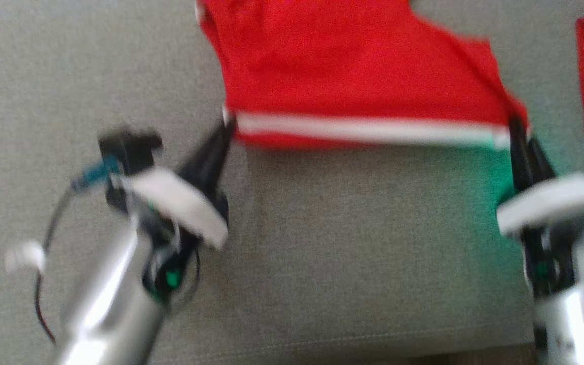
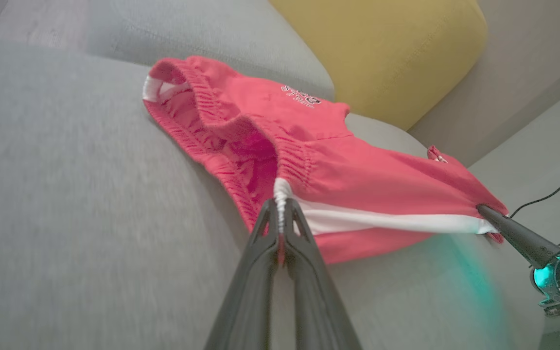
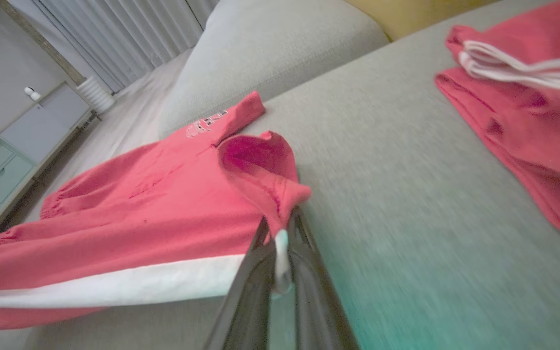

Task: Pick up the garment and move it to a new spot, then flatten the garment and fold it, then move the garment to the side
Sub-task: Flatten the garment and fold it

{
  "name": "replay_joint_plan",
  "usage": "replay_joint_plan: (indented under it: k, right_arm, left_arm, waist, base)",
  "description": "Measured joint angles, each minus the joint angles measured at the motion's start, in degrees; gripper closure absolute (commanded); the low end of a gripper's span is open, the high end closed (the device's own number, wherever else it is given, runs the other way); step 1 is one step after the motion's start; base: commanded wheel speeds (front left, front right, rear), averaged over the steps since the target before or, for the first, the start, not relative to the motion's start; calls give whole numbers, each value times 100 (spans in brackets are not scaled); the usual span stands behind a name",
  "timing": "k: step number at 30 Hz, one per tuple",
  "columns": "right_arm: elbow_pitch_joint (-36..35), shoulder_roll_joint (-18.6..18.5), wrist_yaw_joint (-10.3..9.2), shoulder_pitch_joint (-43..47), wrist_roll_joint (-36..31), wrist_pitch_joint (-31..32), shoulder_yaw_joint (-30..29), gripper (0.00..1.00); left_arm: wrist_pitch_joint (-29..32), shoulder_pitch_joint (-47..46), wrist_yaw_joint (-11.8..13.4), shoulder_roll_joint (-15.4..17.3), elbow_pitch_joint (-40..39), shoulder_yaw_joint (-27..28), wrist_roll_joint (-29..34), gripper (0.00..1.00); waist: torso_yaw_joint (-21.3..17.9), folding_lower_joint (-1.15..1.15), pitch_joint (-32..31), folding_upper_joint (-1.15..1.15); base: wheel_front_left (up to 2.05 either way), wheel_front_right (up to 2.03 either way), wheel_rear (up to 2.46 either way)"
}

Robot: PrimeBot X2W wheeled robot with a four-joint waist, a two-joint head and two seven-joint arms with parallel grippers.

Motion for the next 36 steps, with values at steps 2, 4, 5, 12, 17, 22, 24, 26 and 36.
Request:
replay_joint_plan:
  k: [2,4,5,12,17,22,24,26,36]
  right_arm:
    - [-280,3,0,623,-114,53,-88,100]
    - [-531,32,0,1183,-252,114,-194,100]
    - [-660,49,0,1432,-275,153,-244,100]
    - [-1549,236,1,2997,-400,431,-644,100]
    - [-1897,275,1,3456,-346,605,-859,100]
    - [-2137,276,1,3389,-250,901,-927,100]
    - [-2190,275,1,3137,-301,1107,-890,100]
    - [-2230,268,1,2686,-334,1361,-828,100]
    - [-1473,-238,1,191,-492,2476,-695,100]
  left_arm:
    - [13,612,116,35,-368,-87,-85,100]
    - [53,1224,258,80,-709,-158,-140,100]
    - [77,1511,348,115,-878,-178,-138,100]
    - [98,3247,824,180,-1811,-290,-498,100]
    - [112,3754,866,152,-2050,-424,-635,100]
    - [181,3777,866,144,-2351,-480,-691,100]
    - [278,3673,864,102,-2494,-468,-800,100]
    - [397,3484,857,63,-2601,-457,-938,100]
    - [784,2247,921,-336,-2447,-309,-1258,100]
  waist:
    - [15,0,-183,0]
    - [36,0,-374,0]
    - [47,0,-468,0]
    - [175,0,-1025,0]
    - [308,0,-1139,0]
    - [392,0,-1115,0]
    - [430,0,-1075,0]
    - [462,0,-1019,0]
    - [767,0,-550,0]
  base:
    - [0,0,0]
    - [0,0,0]
    - [0,0,0]
    - [0,0,0]
    - [0,0,0]
    - [0,0,0]
    - [0,0,0]
    - [0,0,0]
    - [0,0,0]
